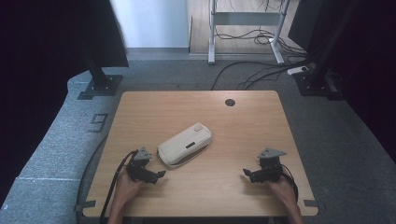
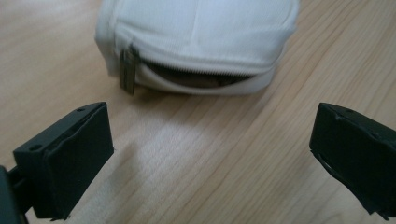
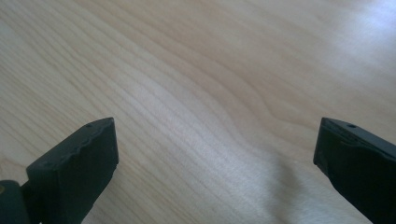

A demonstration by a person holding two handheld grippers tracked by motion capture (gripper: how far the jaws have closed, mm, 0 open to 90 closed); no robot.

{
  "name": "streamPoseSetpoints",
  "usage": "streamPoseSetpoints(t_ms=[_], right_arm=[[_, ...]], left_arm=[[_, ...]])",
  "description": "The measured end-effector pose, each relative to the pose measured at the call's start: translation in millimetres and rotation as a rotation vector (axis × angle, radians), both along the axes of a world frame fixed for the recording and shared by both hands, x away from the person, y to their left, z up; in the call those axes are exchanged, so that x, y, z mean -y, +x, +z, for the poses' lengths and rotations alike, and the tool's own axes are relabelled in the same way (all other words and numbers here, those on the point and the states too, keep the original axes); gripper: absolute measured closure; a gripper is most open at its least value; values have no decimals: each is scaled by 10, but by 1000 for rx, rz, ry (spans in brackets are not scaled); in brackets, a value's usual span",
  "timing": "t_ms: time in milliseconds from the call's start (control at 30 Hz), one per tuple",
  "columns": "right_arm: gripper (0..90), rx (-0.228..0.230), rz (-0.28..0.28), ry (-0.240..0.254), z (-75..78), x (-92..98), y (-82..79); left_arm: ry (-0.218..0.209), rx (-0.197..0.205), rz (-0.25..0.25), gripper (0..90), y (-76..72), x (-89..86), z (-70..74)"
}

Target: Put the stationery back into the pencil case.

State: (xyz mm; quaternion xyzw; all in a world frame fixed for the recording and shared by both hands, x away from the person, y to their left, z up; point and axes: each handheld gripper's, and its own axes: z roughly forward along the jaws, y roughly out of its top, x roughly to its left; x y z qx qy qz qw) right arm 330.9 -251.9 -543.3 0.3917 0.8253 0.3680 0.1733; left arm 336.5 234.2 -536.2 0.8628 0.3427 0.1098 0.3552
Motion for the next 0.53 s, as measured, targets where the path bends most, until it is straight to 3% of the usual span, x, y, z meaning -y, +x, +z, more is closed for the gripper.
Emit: streamPoseSetpoints(t_ms=[167,200,533], right_arm=[[0,-30,19,-25,-128,-24,2],[0,-34,20,-21,-128,-22,5],[0,-33,14,-21,-134,-20,-6]], left_arm=[[45,-9,10,0,-1,14,-98],[62,7,8,0,-8,22,-120],[65,5,44,0,-17,52,-121]])
